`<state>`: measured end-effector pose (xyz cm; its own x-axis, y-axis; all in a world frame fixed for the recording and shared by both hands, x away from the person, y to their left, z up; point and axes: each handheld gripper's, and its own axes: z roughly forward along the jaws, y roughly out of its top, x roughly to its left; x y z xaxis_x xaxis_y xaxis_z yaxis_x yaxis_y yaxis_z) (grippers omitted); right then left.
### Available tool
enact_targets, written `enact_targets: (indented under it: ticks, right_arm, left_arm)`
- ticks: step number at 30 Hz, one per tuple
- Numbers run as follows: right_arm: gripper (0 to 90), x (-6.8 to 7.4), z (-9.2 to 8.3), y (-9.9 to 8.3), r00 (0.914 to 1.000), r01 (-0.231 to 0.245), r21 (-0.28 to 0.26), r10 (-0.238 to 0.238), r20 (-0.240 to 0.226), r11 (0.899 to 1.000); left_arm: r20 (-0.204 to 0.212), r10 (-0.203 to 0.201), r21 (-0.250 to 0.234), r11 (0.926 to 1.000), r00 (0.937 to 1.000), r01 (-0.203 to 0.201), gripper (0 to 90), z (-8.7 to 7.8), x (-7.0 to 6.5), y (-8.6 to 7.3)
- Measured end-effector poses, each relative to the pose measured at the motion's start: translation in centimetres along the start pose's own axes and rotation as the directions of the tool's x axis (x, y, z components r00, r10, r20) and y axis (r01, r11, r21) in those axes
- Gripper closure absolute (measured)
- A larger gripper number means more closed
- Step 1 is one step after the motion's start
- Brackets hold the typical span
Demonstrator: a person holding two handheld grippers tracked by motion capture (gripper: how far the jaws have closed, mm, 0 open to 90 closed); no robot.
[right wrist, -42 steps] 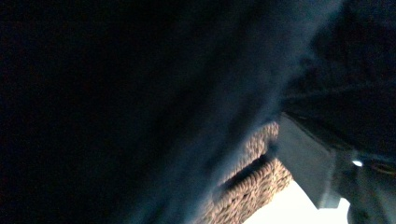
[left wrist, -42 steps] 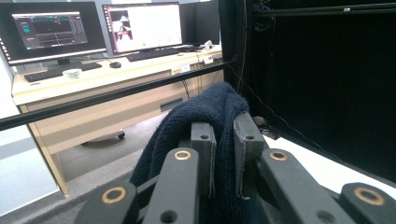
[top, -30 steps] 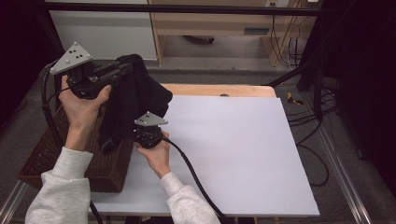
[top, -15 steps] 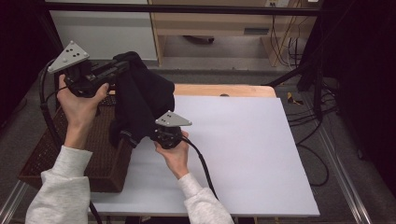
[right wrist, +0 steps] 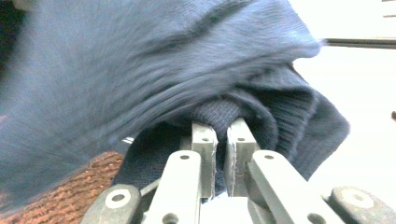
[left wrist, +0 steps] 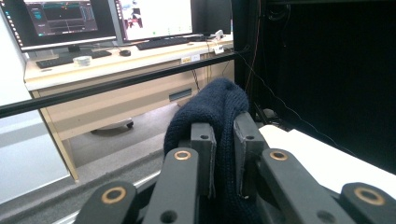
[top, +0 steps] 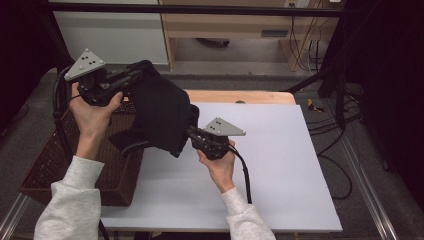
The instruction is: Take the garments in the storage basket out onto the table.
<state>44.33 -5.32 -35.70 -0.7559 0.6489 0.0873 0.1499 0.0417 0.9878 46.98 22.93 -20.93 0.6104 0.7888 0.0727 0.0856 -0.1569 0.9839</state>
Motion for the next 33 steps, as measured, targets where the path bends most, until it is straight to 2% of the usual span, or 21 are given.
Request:
enact_targets:
  ticks: [3, 9, 14, 16, 23, 33]
  right_arm:
    - [85.3, -0.4, -0.7, 0.4, 0.9998, 0.017, 0.004, -0.017, 0.014, 1.000]
    - [85.4, -1.4, -2.5, 1.7, 0.9990, 0.017, -0.033, -0.016, 0.041, 0.999]
    - [85.4, -1.8, -3.5, 2.4, 0.9975, 0.038, -0.031, -0.036, 0.061, 0.999]
    - [85.4, -2.0, -3.7, 2.5, 0.9973, 0.035, -0.030, -0.033, 0.065, 0.999]
    - [85.4, -3.4, -5.6, 3.4, 0.9926, 0.024, -0.063, -0.016, 0.121, 0.998]
    - [85.5, -4.4, -7.6, 5.1, 0.9850, 0.041, -0.093, -0.024, 0.171, 0.995]
  left_arm:
    - [0.007, 0.006, 0.001, 1.0000, 1.0000, -0.006, 81.0, 0.2, -0.3, 0.0]
    - [0.012, 0.002, -0.008, 1.0000, 0.9999, -0.002, 81.0, 0.2, -0.4, 0.0]
    - [0.018, 0.005, -0.004, 1.0000, 0.9998, -0.005, 81.0, 0.4, -0.6, -0.1]
    - [0.019, 0.003, -0.004, 1.0000, 0.9998, -0.003, 81.0, 0.5, -0.7, -0.1]
    - [0.036, 0.008, 0.002, 1.0000, 0.9993, -0.009, 81.0, 1.0, -1.2, -0.2]
    - [0.061, 0.017, 0.002, 0.9998, 0.9980, -0.017, 81.0, 1.6, -2.1, 0.0]
